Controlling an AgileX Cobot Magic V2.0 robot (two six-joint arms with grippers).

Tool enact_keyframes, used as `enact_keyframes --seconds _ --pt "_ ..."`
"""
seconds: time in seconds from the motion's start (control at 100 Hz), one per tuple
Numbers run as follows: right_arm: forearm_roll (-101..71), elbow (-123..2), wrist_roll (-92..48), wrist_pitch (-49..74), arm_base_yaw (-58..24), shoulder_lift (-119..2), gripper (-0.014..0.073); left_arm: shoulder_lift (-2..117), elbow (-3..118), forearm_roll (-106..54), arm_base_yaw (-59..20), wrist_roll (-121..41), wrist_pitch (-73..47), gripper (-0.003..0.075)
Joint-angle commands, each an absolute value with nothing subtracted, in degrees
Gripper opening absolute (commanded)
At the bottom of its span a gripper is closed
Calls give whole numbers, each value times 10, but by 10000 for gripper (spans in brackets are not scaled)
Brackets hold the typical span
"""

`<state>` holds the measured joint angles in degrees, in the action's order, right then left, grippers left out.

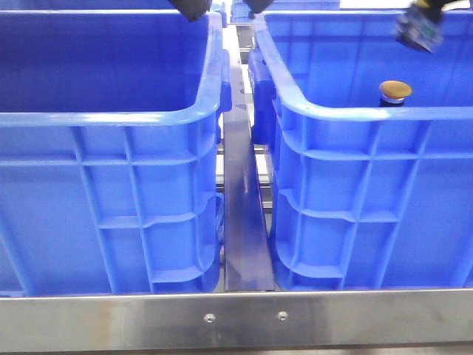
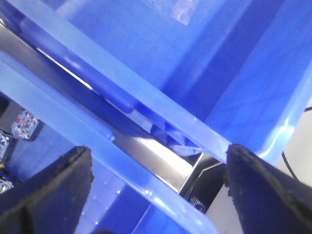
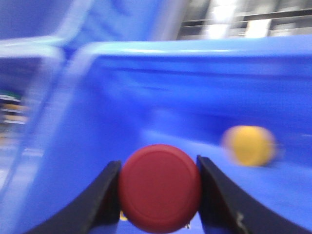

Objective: Pick red and yellow buttons and place in box
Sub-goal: 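Carry the red button with the right gripper and set it beside the yellow one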

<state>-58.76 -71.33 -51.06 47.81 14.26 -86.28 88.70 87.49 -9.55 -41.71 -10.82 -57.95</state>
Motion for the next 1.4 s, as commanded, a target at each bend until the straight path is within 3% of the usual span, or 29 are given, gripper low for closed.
enact_keyframes --seconds 0.0,0.67,1.12,1.21,1.39 --pt "-585 -723 -520 411 146 -841 181 863 893 -109 -422 -106 -547 534" --pt "-585 -686 -613 109 102 -953 181 863 893 -109 -422 -106 -546 534" --pt "-585 -686 -613 48 86 -1005 183 863 893 -111 -422 -106 -546 534" --pt "-585 -686 -613 56 86 -1005 244 863 893 -111 -422 -106 -546 534" --pt "-585 -686 -613 65 86 -1005 505 863 893 -111 -422 -106 -546 534"
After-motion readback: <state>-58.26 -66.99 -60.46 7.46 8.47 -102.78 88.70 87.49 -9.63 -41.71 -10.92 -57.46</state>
